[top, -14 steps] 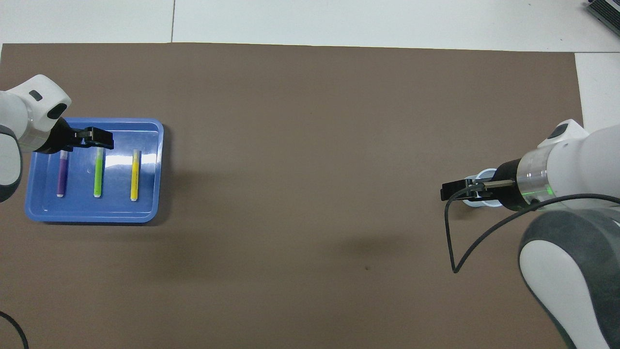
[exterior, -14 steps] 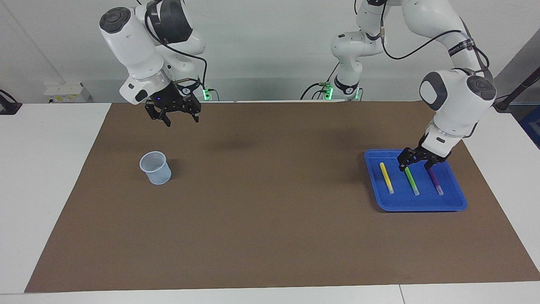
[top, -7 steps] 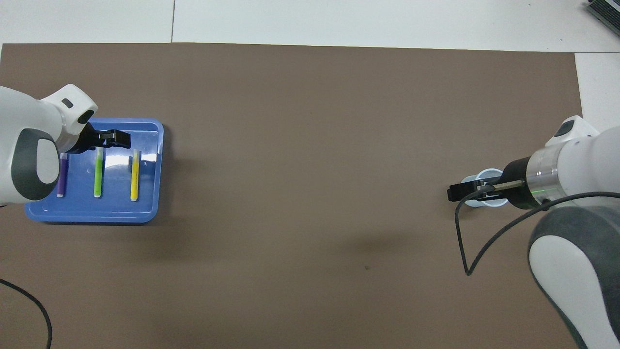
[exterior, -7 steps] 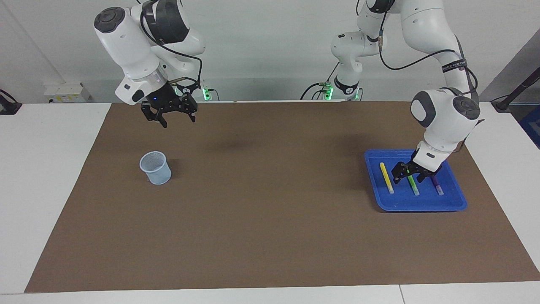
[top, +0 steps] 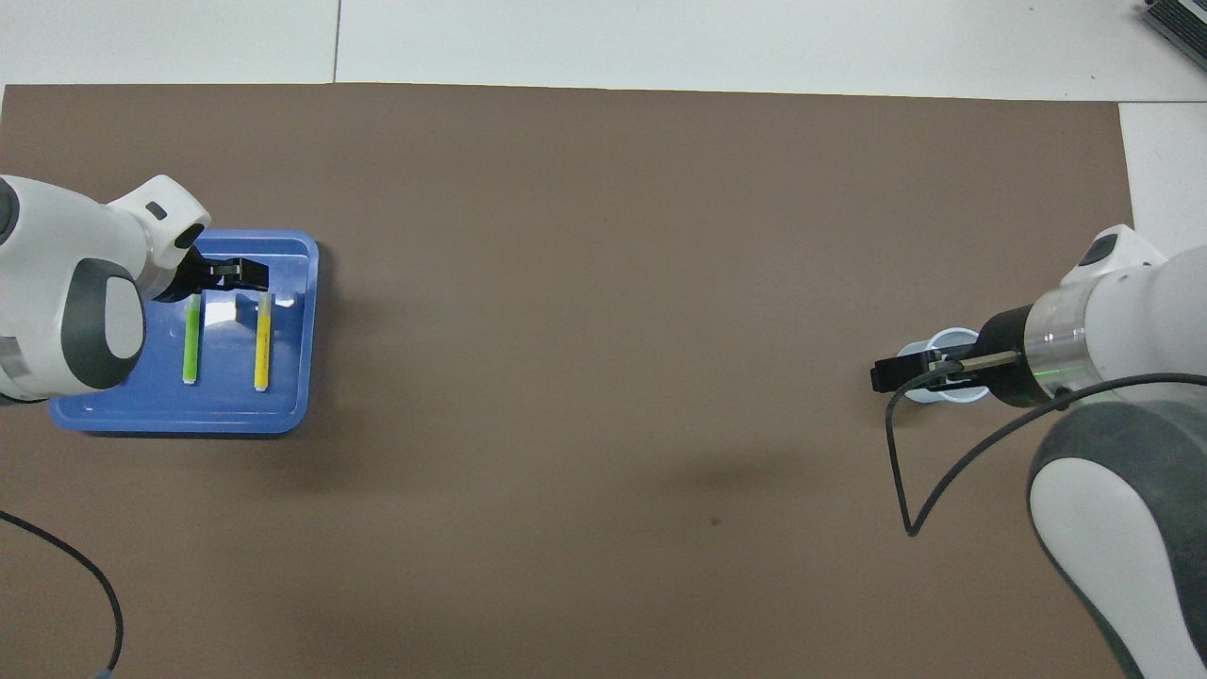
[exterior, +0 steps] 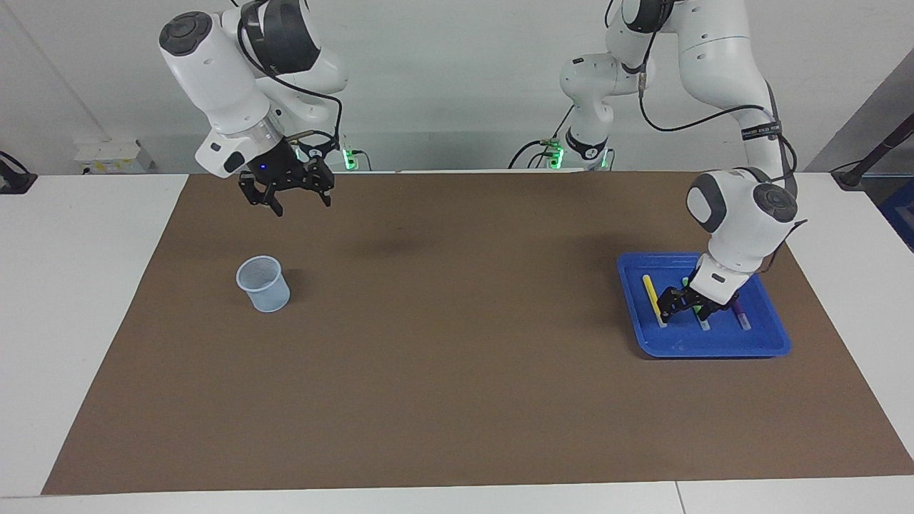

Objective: Transfer and insert pens with both arms
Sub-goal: 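Lower the left gripper onto the yellow pen and close on it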

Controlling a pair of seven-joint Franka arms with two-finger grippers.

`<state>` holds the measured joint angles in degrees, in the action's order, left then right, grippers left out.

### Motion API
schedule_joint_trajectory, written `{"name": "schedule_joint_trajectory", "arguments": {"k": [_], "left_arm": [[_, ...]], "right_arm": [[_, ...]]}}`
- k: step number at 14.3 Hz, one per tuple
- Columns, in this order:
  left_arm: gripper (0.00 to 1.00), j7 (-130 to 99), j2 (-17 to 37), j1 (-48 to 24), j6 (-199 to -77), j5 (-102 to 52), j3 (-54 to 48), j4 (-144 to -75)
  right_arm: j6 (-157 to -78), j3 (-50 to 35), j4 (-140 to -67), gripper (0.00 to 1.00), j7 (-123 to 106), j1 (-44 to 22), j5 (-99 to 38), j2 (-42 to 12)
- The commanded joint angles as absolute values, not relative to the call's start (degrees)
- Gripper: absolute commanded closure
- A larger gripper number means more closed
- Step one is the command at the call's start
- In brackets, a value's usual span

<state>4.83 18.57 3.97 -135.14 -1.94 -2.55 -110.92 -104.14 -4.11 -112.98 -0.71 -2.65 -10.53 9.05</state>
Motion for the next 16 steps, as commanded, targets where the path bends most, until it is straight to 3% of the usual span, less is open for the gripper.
{"name": "schedule_joint_trajectory", "arguments": {"k": [1, 16], "left_arm": [[0.07, 6.24, 18.11, 3.78, -137.99, -2.99, -2.46, -113.55], [0.19, 6.24, 20.74, 1.76, -141.24, -5.45, -2.64, -114.08]], "right_arm": [[-104.24, -4.31, -113.91, 0.00, -2.02, -1.93, -11.51, 10.02], [-104.41, -4.39, -113.91, 0.00, -2.11, -2.02, -11.51, 10.11]]}}
